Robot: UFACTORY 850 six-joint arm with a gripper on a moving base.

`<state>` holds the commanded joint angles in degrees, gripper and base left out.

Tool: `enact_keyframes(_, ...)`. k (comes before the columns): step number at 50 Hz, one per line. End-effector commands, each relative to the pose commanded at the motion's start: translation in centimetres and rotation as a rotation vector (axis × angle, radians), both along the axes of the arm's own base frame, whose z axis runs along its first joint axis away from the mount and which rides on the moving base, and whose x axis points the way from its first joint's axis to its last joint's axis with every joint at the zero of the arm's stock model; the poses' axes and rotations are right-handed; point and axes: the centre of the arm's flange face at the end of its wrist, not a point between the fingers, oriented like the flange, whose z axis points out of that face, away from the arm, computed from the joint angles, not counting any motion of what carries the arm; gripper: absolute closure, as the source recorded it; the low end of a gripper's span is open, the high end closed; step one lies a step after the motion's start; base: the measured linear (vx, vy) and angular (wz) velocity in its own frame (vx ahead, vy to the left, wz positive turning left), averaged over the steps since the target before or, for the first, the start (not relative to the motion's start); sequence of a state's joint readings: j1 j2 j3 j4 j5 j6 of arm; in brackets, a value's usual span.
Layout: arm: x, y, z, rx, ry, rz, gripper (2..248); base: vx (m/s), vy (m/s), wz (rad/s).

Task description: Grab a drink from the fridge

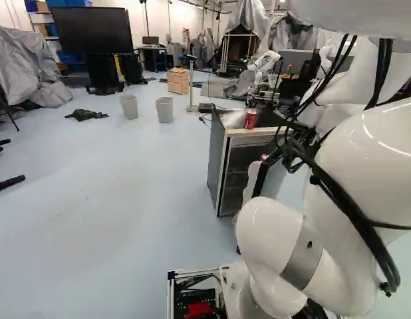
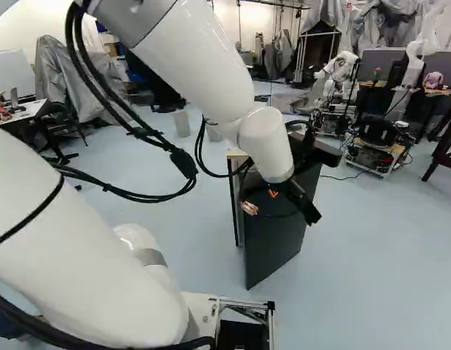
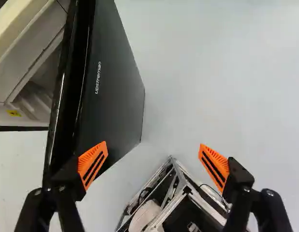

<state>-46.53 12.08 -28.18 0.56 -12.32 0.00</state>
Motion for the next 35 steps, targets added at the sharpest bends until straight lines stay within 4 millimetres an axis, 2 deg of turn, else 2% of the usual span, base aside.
enact_keyframes(13, -1.1, 0.0, -1.1, -0.069, 0.051, 0.091, 3, 0.0, 0.0, 0.0)
enact_keyframes(35, -0.1, -1.3, -3.4, -0.141, 0.154, 0.288, 3, 0.0, 0.0, 0.0)
